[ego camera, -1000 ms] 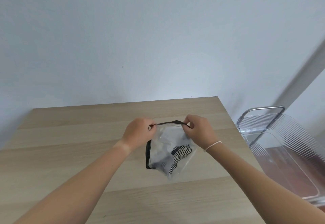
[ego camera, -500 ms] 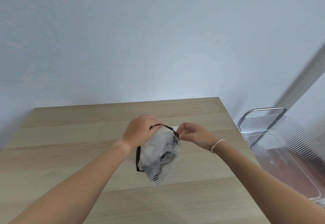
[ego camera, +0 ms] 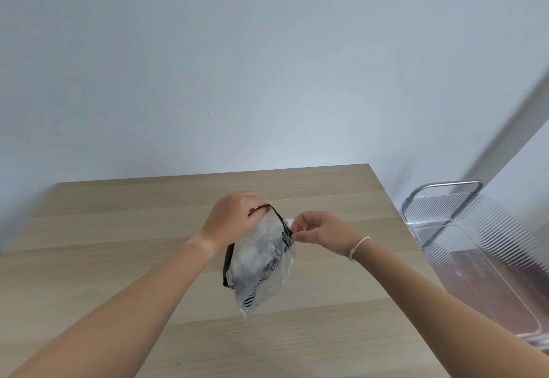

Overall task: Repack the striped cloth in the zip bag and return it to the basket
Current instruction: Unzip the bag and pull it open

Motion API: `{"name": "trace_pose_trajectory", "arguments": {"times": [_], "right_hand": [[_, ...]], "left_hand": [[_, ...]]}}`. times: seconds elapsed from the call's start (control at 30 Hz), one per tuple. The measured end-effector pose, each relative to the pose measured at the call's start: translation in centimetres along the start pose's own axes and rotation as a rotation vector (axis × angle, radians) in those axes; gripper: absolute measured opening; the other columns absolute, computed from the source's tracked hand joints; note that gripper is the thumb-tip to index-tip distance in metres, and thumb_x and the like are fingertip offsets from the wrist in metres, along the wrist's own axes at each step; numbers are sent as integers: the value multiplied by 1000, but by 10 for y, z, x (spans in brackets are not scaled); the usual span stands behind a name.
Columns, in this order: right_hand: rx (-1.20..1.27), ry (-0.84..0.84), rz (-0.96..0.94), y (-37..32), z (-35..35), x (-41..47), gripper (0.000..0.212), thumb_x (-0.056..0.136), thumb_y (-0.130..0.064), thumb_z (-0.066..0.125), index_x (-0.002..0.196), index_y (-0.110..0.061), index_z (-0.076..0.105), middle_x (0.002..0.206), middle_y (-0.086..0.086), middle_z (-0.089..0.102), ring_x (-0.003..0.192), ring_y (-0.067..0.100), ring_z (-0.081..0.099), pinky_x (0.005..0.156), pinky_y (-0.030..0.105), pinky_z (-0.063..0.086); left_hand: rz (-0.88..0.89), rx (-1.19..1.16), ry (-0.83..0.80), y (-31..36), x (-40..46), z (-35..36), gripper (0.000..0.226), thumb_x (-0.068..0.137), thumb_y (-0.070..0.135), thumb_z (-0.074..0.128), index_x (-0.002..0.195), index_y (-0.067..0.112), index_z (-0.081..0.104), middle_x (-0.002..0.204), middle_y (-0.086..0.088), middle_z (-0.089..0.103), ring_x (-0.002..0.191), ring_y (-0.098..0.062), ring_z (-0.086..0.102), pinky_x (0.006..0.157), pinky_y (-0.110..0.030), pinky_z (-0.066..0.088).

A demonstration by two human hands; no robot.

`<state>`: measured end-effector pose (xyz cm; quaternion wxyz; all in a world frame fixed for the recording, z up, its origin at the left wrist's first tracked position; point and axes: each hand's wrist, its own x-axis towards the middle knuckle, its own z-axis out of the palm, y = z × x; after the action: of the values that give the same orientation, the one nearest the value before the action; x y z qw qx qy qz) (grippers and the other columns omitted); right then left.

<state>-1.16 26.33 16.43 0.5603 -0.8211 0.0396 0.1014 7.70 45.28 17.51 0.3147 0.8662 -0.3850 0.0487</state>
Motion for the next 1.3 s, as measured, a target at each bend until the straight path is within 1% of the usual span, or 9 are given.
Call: {"name": "trace_pose_trajectory", "arguments": {"times": [0.2,0.37,0.5,0.6,0.7,0.9,1.03,1.23,1.3], "right_hand": [[-29,21,-37,-4,0,-1,22,75,-12,68,64,-26,56,57,-13,50,58,6,42,57,17,35],[-26,202,-157,-4,-3,-1,25,74,-5,66,64,-24,55,62,-11,53,47,-6,43,50,5,32],[-202,411,-239,-1,-7,1,22,74,-8,62,66,-25,51,55,-14,52,44,3,38,47,12,30],[-575,607,-345,-3,-3,1,11,74,-9,59,69,-16,51,56,-7,53,47,9,43,53,22,35],[-692,692,-428,-8,2,1,9,72,-6,56,67,-11,51,53,3,53,48,22,43,53,30,34],[-658,568,-520,-18,4,0,5,78,-11,60,74,-9,57,63,2,60,58,21,54,60,32,41],[-450,471,-390,-16,2,1,12,79,-19,64,75,-22,53,68,-11,57,54,0,48,54,12,35],[34,158,-115,3,6,-6,12,79,-21,64,82,-31,60,77,-6,61,67,14,47,67,30,40],[106,90,-101,5,8,-9,5,76,-25,61,76,-30,61,71,-11,58,69,9,48,67,23,39]], "left_hand": [[-36,13,-15,-3,0,0,18,88,24,58,90,13,73,80,-3,69,75,-20,61,65,-40,50],[-51,18,-16,-8,-2,-1,17,87,23,59,93,15,73,83,-2,71,77,-19,63,67,-38,51],[-60,11,-18,-7,-4,2,17,86,17,59,96,17,73,87,1,72,76,-15,62,67,-31,51],[-93,15,-17,-1,-5,6,15,86,19,58,92,18,72,82,3,69,71,-16,60,63,-29,46],[-154,70,-41,4,-2,9,14,86,26,56,83,18,66,72,5,61,74,-23,60,58,-28,39],[-24,108,-26,17,10,5,28,86,30,55,113,27,61,106,6,67,102,-18,55,81,-34,48],[49,102,-28,22,15,3,18,88,27,56,99,24,69,95,5,70,90,-17,60,72,-31,48],[35,30,52,24,10,4,16,85,20,60,94,18,72,88,3,71,76,-12,60,63,-23,41],[39,28,55,25,9,3,15,85,19,60,93,18,72,87,4,70,72,-8,56,62,-21,38]]}}
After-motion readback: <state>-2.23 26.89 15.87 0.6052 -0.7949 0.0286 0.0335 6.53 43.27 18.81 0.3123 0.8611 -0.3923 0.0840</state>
